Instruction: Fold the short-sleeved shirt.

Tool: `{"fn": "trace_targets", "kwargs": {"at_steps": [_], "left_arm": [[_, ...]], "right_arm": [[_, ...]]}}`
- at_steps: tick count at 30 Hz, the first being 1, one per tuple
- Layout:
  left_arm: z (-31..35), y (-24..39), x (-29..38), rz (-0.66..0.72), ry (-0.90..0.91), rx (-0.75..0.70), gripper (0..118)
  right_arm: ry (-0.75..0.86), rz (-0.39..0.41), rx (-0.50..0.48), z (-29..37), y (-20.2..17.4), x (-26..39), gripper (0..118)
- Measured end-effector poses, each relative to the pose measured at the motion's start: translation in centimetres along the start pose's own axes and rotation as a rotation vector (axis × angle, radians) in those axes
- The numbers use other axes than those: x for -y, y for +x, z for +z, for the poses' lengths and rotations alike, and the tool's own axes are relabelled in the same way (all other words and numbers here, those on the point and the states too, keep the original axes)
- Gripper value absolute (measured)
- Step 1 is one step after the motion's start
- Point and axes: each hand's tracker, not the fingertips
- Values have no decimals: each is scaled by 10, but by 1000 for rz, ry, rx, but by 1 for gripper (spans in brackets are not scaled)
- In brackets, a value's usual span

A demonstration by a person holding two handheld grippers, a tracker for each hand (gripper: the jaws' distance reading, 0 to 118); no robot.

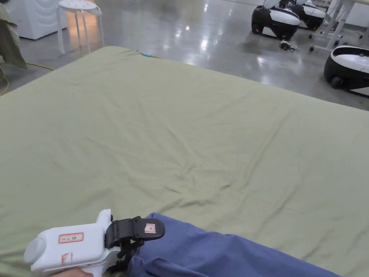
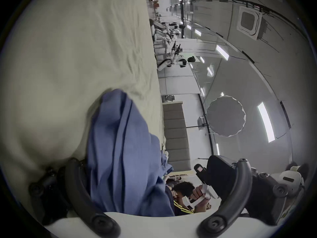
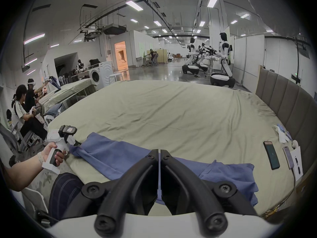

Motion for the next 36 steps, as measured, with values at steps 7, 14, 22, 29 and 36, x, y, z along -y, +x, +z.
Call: {"fn": "trace_targets", "kwargs": {"at_steps": [7, 14, 22, 29, 36], "left_arm": [[-54, 40, 14, -270, -17, -480, 5], [-35, 115, 27, -601, 89, -854, 5], [-76, 177, 81, -730, 109, -919, 6], [-188, 163, 145, -578, 103, -775, 5], [-264, 105, 166, -622, 36, -954, 9]], "right_arm": [[-27, 5, -1, -19, -8, -7, 4], [20, -6, -31, -2, -7, -13, 4], [95, -30, -47, 33, 7, -12, 4], [173, -50, -61, 61, 24, -12, 4], [202, 18, -30, 82, 51, -6, 4]]}}
